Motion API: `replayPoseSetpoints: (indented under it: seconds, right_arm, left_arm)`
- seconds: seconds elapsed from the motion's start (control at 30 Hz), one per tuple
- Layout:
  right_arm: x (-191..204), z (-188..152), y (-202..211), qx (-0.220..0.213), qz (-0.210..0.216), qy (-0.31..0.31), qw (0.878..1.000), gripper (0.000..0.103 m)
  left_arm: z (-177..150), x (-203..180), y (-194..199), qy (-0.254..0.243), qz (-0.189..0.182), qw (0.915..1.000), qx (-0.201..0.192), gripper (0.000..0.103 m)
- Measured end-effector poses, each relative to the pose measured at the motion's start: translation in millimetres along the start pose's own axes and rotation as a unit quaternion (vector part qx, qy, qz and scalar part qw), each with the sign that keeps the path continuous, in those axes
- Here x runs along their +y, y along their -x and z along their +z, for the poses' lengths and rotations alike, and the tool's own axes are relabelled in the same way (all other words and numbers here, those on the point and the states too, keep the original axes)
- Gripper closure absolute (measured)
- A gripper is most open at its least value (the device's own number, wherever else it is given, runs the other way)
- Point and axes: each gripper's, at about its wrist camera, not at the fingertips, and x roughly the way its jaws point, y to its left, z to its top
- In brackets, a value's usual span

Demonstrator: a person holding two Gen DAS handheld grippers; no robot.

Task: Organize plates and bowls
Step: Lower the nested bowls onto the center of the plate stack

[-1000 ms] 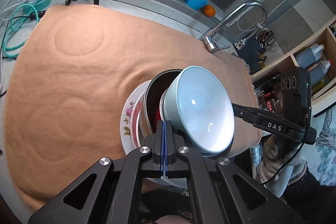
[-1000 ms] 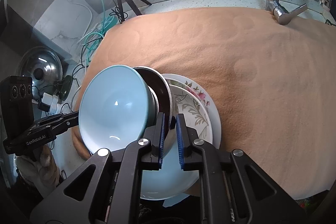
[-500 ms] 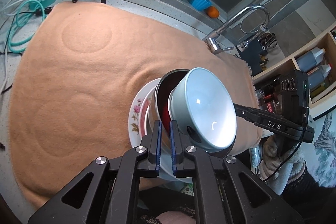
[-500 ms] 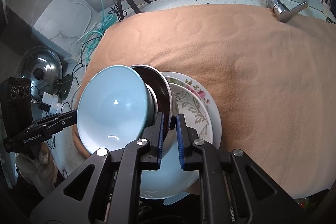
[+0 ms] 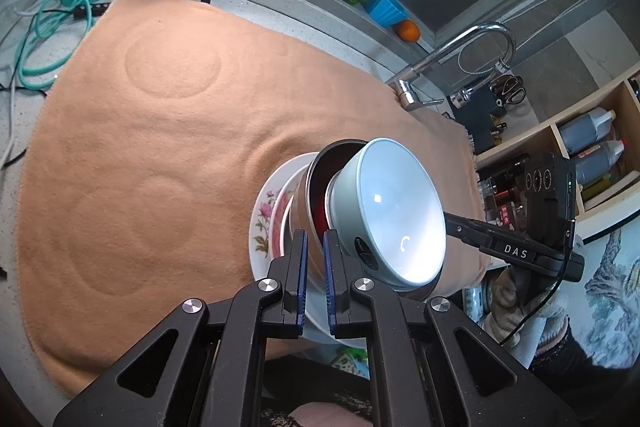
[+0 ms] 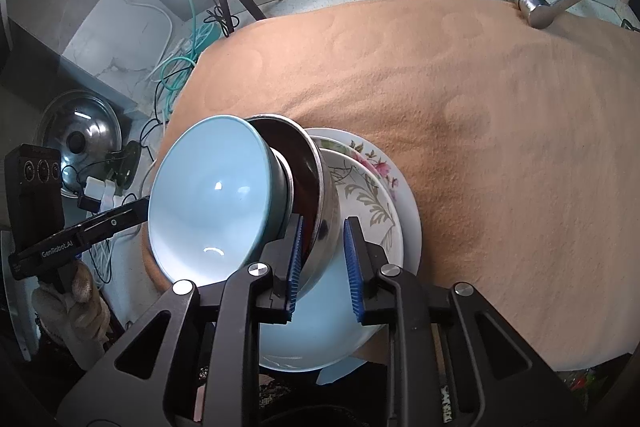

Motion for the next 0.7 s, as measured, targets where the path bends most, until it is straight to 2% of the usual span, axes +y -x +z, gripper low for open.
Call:
replayPoseSetpoints:
  seconds: [0.23,0.6,0.7]
  right_arm:
    - [-5.7,-2.3,-1.2,0.006,0.009,-0.014,1.000,0.073]
    - [-8.9,-2.3,-2.0,0.008,0.018,-0.019,1.000,0.074]
    - [-7.3,-2.6,-1.6,0.009,0.023,-0.017,1.000,0.081]
  left_arm:
    - [3.5,-3.0,-8.1,0.000,-0.009,0.9999,0.014,0.091]
    - [3.7,2.9,-16.6,0.013,-0.017,0.9995,0.023,0.091]
    - [3.5,5.6,-16.8,0.018,-0.023,0.9993,0.024,0.091]
